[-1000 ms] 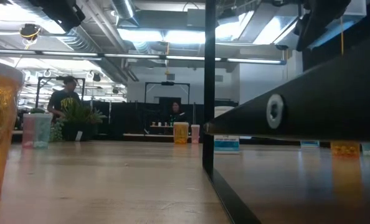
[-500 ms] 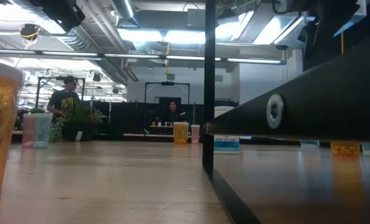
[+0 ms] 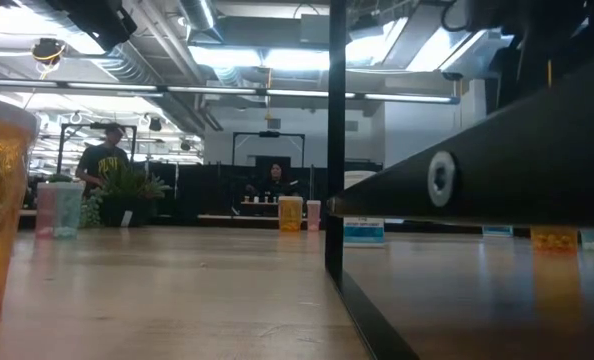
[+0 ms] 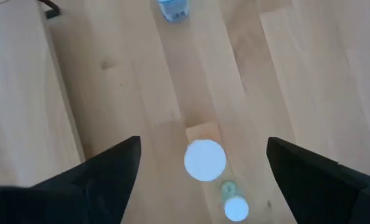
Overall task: Pick and place medicine bottles onto shelf by color
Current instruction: Put the middle orange pill bottle on the shelf
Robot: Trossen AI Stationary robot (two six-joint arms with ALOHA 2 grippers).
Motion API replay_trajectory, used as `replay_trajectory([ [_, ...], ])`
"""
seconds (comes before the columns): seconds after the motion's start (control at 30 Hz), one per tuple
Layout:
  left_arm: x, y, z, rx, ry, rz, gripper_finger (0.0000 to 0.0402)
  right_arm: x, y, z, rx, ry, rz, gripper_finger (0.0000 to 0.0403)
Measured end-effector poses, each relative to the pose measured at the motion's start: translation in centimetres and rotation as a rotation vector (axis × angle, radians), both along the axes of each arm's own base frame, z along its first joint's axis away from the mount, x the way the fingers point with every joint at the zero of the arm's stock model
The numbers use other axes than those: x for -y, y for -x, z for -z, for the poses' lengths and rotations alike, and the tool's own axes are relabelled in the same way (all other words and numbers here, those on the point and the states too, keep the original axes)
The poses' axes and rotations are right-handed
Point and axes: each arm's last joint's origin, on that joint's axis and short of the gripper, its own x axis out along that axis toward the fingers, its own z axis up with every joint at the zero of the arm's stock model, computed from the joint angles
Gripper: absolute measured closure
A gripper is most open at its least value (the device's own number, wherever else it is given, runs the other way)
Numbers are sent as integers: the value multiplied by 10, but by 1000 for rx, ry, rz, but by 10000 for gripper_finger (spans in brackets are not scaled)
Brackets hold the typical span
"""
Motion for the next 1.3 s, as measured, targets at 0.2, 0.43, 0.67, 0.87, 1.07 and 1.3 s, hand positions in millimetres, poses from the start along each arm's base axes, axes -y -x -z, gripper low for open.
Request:
replay_trajectory([
  [0.2, 0, 0, 0, 0, 0, 0, 401, -4, -15, 16, -118, 11, -17, 55],
  [0.43, 0, 0, 0, 0, 0, 0, 401, -12, -29, 35, -261, 36, -3, 55],
  [0.67, 0, 0, 0, 0, -1, 1, 401, -24, -27, 35, -252, 64, -40, 55],
  [0.87, 0, 0, 0, 0, 0, 0, 401, -26, -10, 50, -159, 55, -30, 55],
  [1.07, 0, 0, 0, 0, -1, 1, 401, -24, 0, 65, -116, 57, -58, 55],
  [1.3, 0, 0, 0, 0, -1, 0, 401, -23, 5, 83, -144, 54, -15, 55],
])
